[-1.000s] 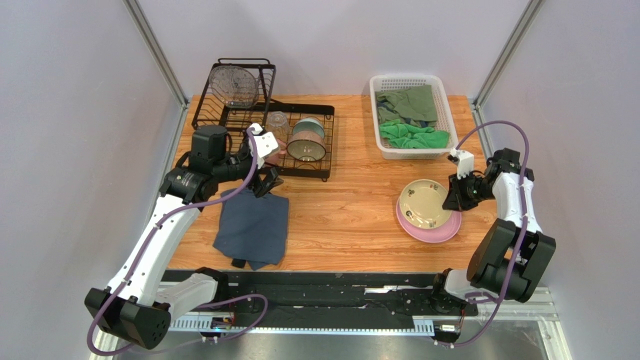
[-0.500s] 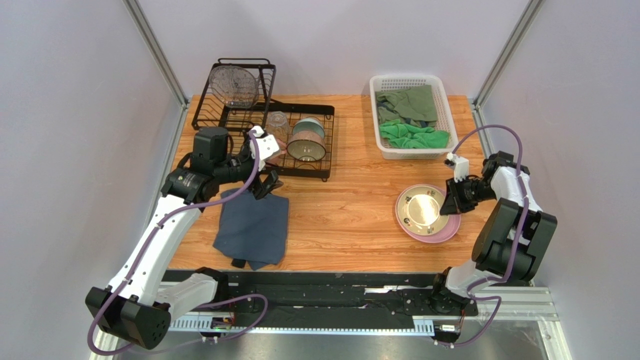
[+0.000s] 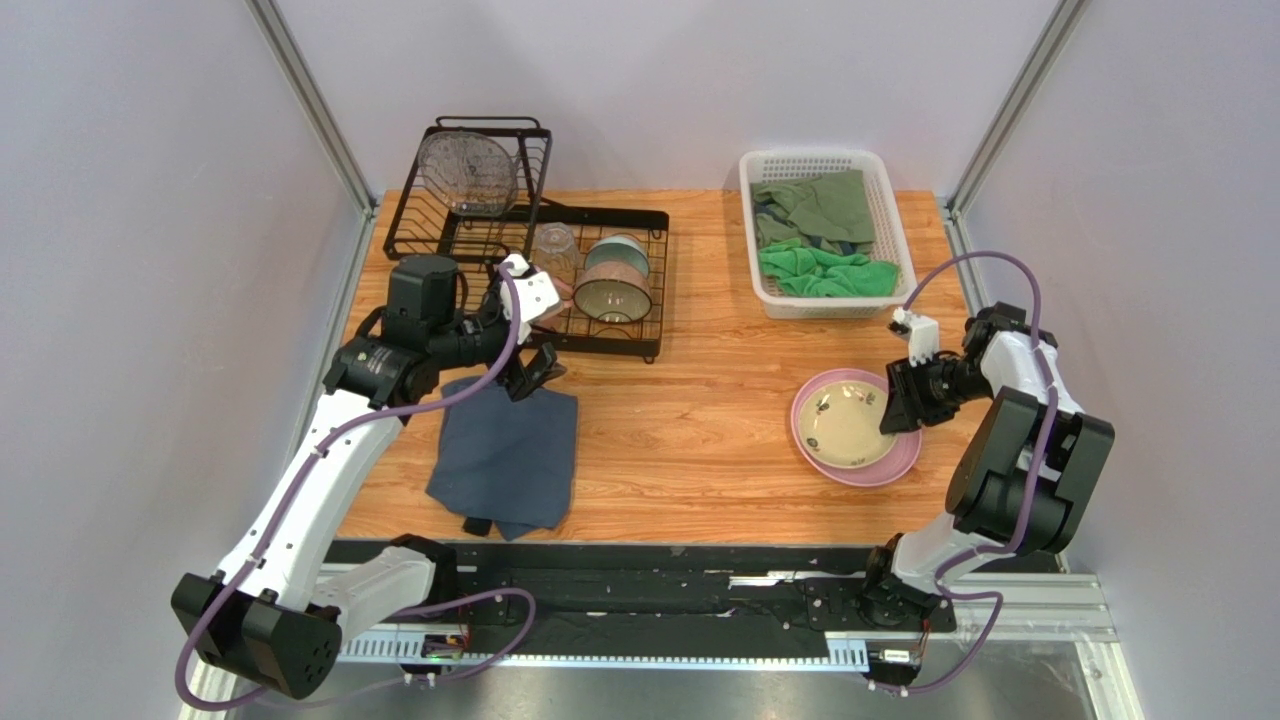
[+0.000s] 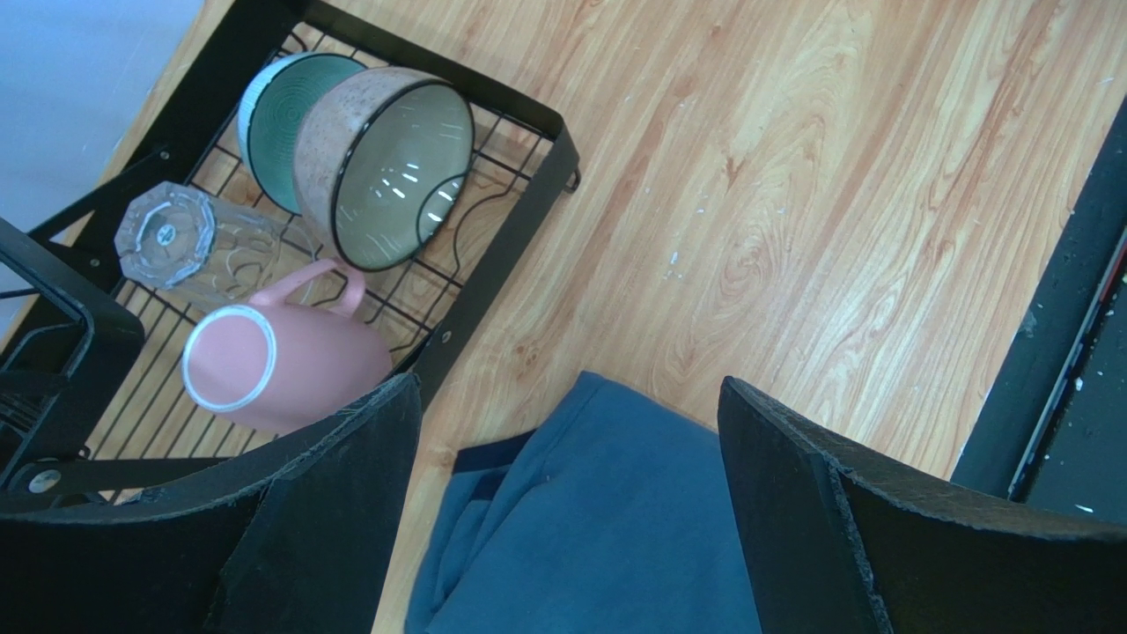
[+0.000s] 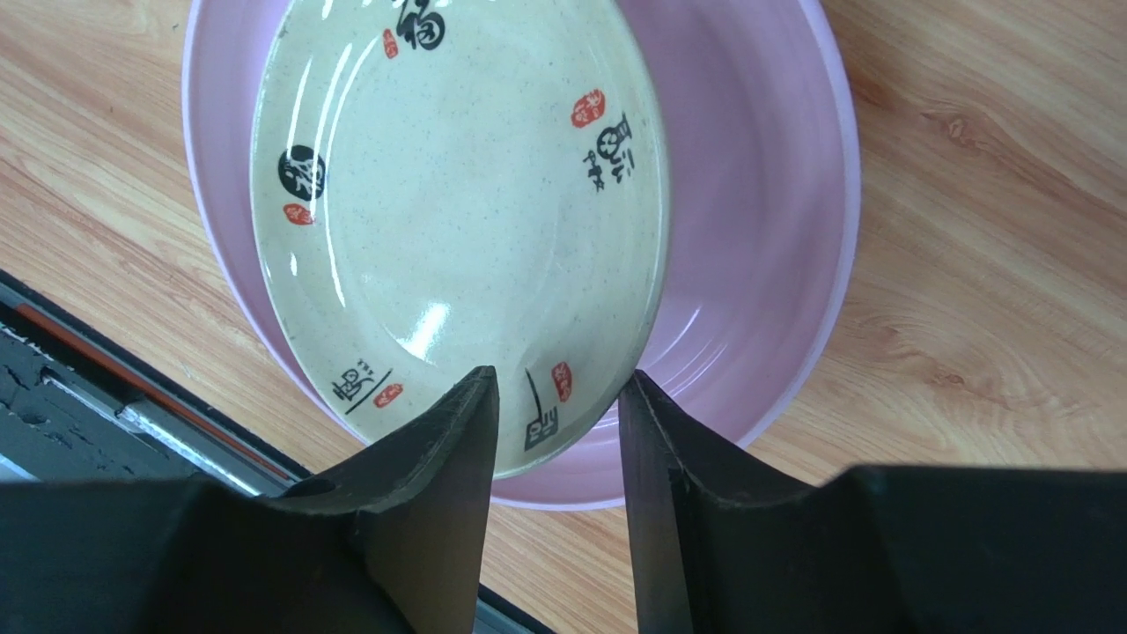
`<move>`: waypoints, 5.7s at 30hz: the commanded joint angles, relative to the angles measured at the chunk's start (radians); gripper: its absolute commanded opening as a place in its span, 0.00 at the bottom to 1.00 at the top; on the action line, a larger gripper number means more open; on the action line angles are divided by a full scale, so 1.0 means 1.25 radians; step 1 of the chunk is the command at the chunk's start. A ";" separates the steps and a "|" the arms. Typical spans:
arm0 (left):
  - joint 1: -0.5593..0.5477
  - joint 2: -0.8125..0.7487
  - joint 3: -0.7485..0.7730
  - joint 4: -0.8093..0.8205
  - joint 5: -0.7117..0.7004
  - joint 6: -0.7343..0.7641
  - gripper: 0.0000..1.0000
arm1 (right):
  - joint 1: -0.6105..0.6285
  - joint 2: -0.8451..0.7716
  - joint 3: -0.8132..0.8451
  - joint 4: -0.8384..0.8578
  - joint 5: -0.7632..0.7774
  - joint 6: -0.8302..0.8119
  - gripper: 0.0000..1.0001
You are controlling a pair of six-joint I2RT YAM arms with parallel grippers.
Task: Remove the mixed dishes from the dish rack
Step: Place the plate at the center of the board, then pick up the plate from the dish rack.
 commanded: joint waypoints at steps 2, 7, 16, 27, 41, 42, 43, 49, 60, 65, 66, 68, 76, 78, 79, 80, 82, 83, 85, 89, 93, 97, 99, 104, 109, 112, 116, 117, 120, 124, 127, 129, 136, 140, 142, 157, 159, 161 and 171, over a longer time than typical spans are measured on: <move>-0.001 -0.014 -0.004 0.010 0.010 0.022 0.90 | -0.005 0.005 0.017 0.028 0.016 0.001 0.43; -0.001 -0.009 -0.004 0.015 -0.013 0.030 0.90 | -0.005 -0.009 0.012 0.035 0.029 0.006 0.48; -0.001 0.009 0.053 0.047 -0.164 0.047 0.91 | -0.005 -0.086 0.019 0.034 0.030 0.024 0.61; 0.002 0.115 0.268 0.052 -0.336 0.316 0.93 | 0.016 -0.263 0.109 -0.052 -0.065 0.040 0.78; 0.077 0.458 0.710 -0.109 -0.380 0.775 0.93 | 0.086 -0.292 0.154 -0.063 -0.139 0.094 0.83; 0.082 0.490 0.727 -0.115 -0.369 0.796 0.93 | 0.087 -0.289 0.157 -0.062 -0.142 0.087 0.83; 0.089 0.508 0.766 -0.136 -0.368 0.824 0.93 | 0.086 -0.285 0.157 -0.064 -0.152 0.081 0.83; 0.126 0.636 0.923 -0.234 -0.323 0.902 0.92 | 0.087 -0.264 0.151 -0.043 -0.157 0.059 0.83; 0.160 0.752 0.997 -0.271 -0.284 1.042 0.90 | 0.087 -0.197 0.155 -0.036 -0.184 0.055 0.82; 0.168 0.777 0.996 -0.223 -0.292 1.044 0.90 | 0.087 -0.171 0.158 -0.034 -0.182 0.053 0.81; 0.170 0.779 0.997 -0.217 -0.294 1.048 0.89 | 0.087 -0.168 0.158 -0.035 -0.181 0.053 0.81; 0.172 0.787 0.997 -0.211 -0.292 1.049 0.89 | 0.087 -0.163 0.155 -0.034 -0.181 0.053 0.81; 0.174 0.803 1.003 -0.216 -0.313 1.062 0.79 | 0.086 -0.160 0.147 -0.034 -0.176 0.052 0.80; 0.174 0.803 1.003 -0.214 -0.319 1.062 0.75 | 0.087 -0.157 0.147 -0.034 -0.176 0.051 0.80; 0.174 0.803 1.003 -0.216 -0.321 1.062 0.73 | 0.087 -0.156 0.147 -0.034 -0.175 0.051 0.80; 0.174 0.802 1.003 -0.216 -0.325 1.062 0.69 | 0.087 -0.156 0.147 -0.035 -0.174 0.051 0.80; 0.174 0.800 1.002 -0.213 -0.327 1.062 0.66 | 0.087 -0.157 0.144 -0.032 -0.174 0.048 0.80; 0.174 0.800 1.001 -0.208 -0.331 1.061 0.63 | 0.087 -0.157 0.142 -0.034 -0.175 0.048 0.80; 0.174 0.798 1.001 -0.205 -0.335 1.061 0.57 | 0.087 -0.157 0.137 -0.032 -0.178 0.049 0.80; 0.174 0.800 0.995 -0.185 -0.345 1.059 0.31 | 0.087 -0.161 0.126 -0.031 -0.175 0.044 0.79; 0.174 0.787 0.975 -0.157 -0.343 1.049 0.24 | 0.087 -0.165 0.117 -0.029 -0.169 0.042 0.79; 0.174 0.766 0.952 -0.147 -0.343 1.045 0.17 | 0.087 -0.163 0.114 -0.029 -0.165 0.042 0.79; 0.174 0.762 0.947 -0.147 -0.343 1.044 0.14 | 0.087 -0.163 0.113 -0.027 -0.168 0.041 0.79; 0.168 0.742 0.942 -0.147 -0.346 1.027 0.10 | 0.087 -0.167 0.106 -0.029 -0.171 0.041 0.78; 0.162 0.731 0.939 -0.147 -0.385 0.993 0.02 | 0.087 -0.184 0.095 -0.029 -0.175 0.040 0.78; 0.156 0.722 0.939 -0.144 -0.403 0.956 0.00 | 0.087 -0.195 0.089 -0.031 -0.175 0.038 0.78; 0.146 0.701 0.931 -0.137 -0.419 0.921 0.00 | 0.087 -0.213 0.083 -0.040 -0.176 0.031 0.78; 0.145 0.695 0.930 -0.137 -0.421 0.916 0.00 | 0.087 -0.215 0.082 -0.043 -0.178 0.031 0.78; 0.141 0.678 0.923 -0.130 -0.424 0.891 0.00 | 0.087 -0.230 0.076 -0.051 -0.180 0.026 0.78; 0.137 0.651 0.901 -0.099 -0.434 0.866 0.00 | 0.087 -0.251 0.065 -0.058 -0.179 0.016 0.78; 0.134 0.634 0.894 -0.084 -0.440 0.853 0.00 | 0.087 -0.273 0.056 -0.064 -0.173 0.006 0.78; 0.132 0.625 0.892 -0.074 -0.446 0.840 0.00 | 0.087 -0.290 0.052 -0.068 -0.168 0.004 0.78; 0.121 0.564 0.882 -0.052 -0.456 0.737 0.00 | 0.087 -0.327 0.061 -0.091 -0.171 -0.003 0.78; 0.116 0.514 0.872 -0.071 -0.432 0.644 0.00 | 0.087 -0.348 0.082 -0.097 -0.185 0.012 0.80; 0.111 0.473 0.850 -0.082 -0.415 0.582 0.00 | 0.087 -0.355 0.093 -0.099 -0.202 0.026 0.81; 0.107 0.181 0.479 0.025 -0.110 -0.123 0.00 | 0.245 -0.403 0.184 0.077 -0.330 0.366 0.77; 0.105 0.177 0.446 0.027 -0.065 -0.210 0.00 | 0.301 -0.425 0.173 0.171 -0.281 0.415 0.77; 0.105 0.187 0.430 0.027 -0.034 -0.281 0.00 | 0.380 -0.433 0.147 0.288 -0.246 0.507 0.76; 0.087 0.247 0.333 0.064 0.103 -0.469 0.00 | 0.661 -0.339 0.196 0.424 -0.034 0.631 0.71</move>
